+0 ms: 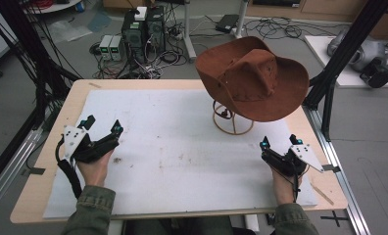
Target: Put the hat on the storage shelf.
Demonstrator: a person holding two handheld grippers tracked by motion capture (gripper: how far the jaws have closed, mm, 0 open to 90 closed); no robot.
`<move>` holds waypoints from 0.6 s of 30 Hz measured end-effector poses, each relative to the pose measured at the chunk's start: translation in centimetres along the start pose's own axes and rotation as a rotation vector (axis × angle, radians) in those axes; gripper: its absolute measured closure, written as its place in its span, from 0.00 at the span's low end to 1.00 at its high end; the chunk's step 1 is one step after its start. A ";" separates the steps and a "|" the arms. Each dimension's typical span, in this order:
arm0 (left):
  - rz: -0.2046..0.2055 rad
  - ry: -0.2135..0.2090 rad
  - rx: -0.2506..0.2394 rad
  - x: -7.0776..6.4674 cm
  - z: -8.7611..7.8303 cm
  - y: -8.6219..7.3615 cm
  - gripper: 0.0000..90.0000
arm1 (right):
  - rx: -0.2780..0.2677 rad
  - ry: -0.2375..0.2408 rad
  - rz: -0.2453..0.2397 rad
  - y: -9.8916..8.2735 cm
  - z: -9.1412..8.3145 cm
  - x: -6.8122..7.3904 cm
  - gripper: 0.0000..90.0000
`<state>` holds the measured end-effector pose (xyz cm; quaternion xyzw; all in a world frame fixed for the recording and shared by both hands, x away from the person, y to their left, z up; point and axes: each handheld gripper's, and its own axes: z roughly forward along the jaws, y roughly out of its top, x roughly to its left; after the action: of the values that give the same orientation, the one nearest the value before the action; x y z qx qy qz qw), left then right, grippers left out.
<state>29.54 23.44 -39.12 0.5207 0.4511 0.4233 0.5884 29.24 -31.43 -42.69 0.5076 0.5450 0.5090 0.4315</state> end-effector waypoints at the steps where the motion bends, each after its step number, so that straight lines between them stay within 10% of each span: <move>1: 0.008 0.018 0.000 0.2 -0.3 -0.3 0.15 | 0.001 0.000 0.000 0.0 0.0 0.0 0.06; 10: 0.113 0.143 -0.011 0.5 -2.8 -2.1 0.15 | 0.001 -0.006 0.002 -0.1 0.0 0.0 0.06; 18: 0.056 0.174 0.021 1.9 -3.9 -4.0 0.15 | 0.004 -0.006 0.005 -0.2 0.0 0.1 0.06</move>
<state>26.26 25.78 -43.44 0.5006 0.4900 0.4785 0.5295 29.21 -31.36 -42.85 0.5114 0.5437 0.5072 0.4308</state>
